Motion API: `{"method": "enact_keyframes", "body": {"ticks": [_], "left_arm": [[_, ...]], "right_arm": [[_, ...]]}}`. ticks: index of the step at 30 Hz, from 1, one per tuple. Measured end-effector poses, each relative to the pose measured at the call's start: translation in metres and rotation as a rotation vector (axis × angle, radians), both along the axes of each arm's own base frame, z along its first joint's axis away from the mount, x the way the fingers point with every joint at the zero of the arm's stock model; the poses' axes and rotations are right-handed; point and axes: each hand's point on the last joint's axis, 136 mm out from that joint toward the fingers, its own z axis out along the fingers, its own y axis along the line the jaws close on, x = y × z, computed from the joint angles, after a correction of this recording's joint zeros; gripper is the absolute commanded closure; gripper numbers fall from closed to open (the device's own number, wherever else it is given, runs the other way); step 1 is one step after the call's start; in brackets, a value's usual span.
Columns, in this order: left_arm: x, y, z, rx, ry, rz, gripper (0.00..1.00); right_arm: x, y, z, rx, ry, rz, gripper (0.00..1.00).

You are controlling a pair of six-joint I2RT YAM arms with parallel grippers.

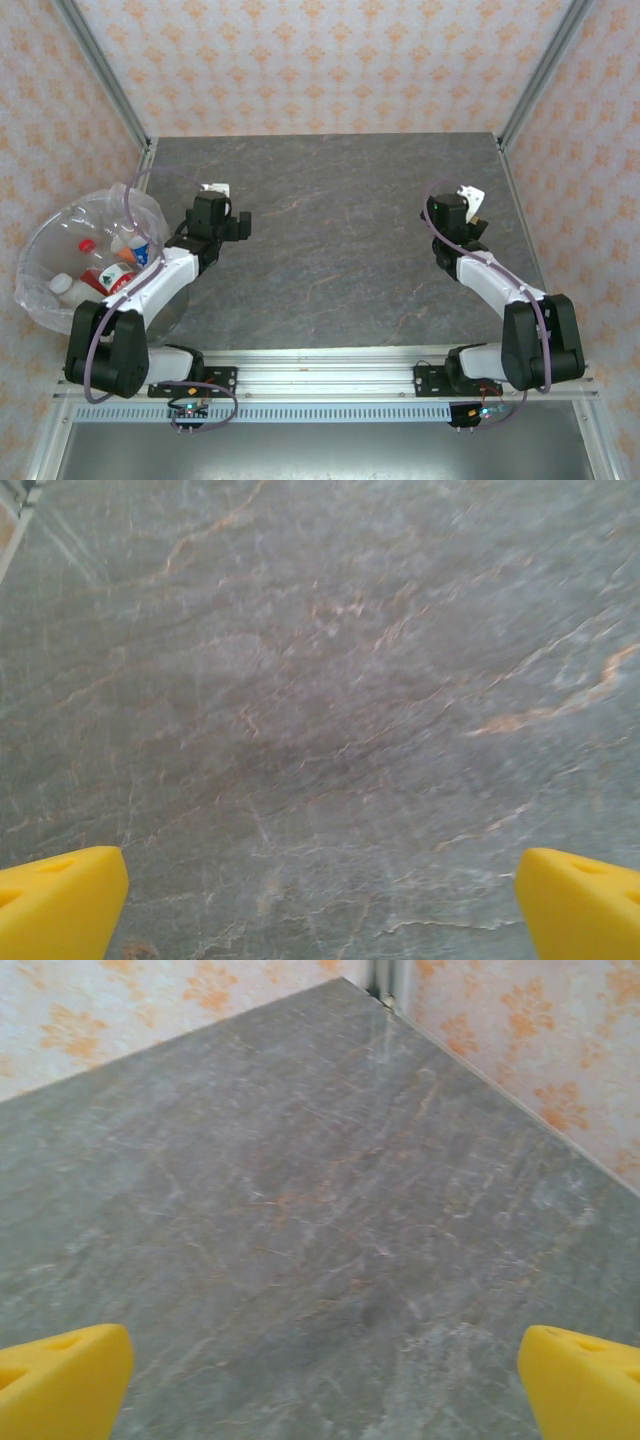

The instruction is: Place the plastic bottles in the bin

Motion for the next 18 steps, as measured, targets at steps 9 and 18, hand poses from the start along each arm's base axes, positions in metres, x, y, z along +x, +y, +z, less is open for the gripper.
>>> {"method": "enact_keyframes", "body": {"ticks": [9, 18], "left_arm": [[0.014, 0.023, -0.043, -0.001, -0.015, 0.044, 0.0], [0.017, 0.033, -0.048, 0.003, -0.116, 0.043, 0.0]], "right_arm": [[-0.005, -0.025, -0.013, -0.033, 0.04, -0.021, 0.01], [-0.002, -0.019, -0.046, -0.037, 0.093, 0.064, 0.01]]}}
